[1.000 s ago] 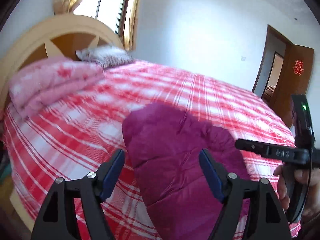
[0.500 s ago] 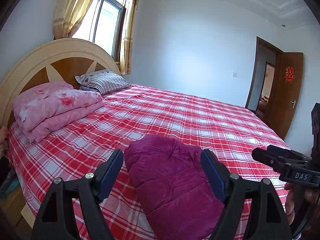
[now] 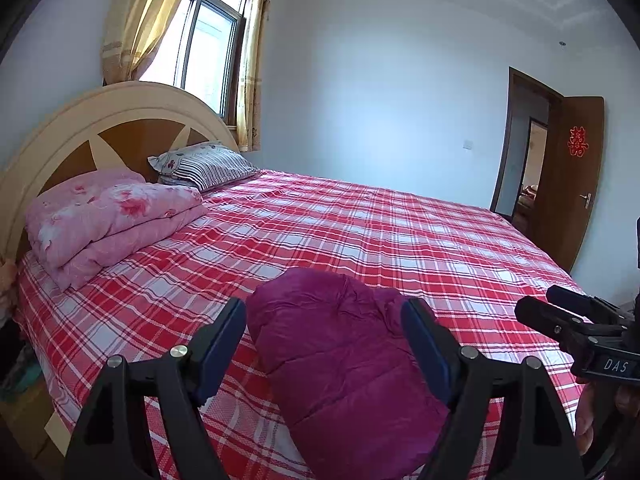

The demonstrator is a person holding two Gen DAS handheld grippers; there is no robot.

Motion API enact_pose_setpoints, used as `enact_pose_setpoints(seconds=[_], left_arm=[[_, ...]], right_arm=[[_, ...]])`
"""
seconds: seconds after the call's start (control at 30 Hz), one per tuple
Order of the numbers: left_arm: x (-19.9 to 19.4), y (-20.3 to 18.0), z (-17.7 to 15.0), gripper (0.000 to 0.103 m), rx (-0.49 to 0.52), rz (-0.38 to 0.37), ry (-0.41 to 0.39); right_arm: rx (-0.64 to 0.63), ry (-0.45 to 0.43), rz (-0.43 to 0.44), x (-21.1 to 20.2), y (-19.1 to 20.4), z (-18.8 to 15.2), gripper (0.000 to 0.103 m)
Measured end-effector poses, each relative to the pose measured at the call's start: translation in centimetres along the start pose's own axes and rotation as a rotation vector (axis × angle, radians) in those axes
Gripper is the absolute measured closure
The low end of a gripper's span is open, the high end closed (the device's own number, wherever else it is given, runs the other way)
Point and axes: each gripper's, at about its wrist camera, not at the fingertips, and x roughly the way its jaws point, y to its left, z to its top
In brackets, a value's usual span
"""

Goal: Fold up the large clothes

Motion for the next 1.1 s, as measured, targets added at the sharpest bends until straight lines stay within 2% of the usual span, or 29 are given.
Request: enact_pose_setpoints(seconds=[1.1], left_arm=[[0.58,-0.43,-0.58,0.023,0.005,-0.005,0.022]], right_arm=[[0.038,-0.008,0.005,-0.38,-0.66,-0.72,0.001]])
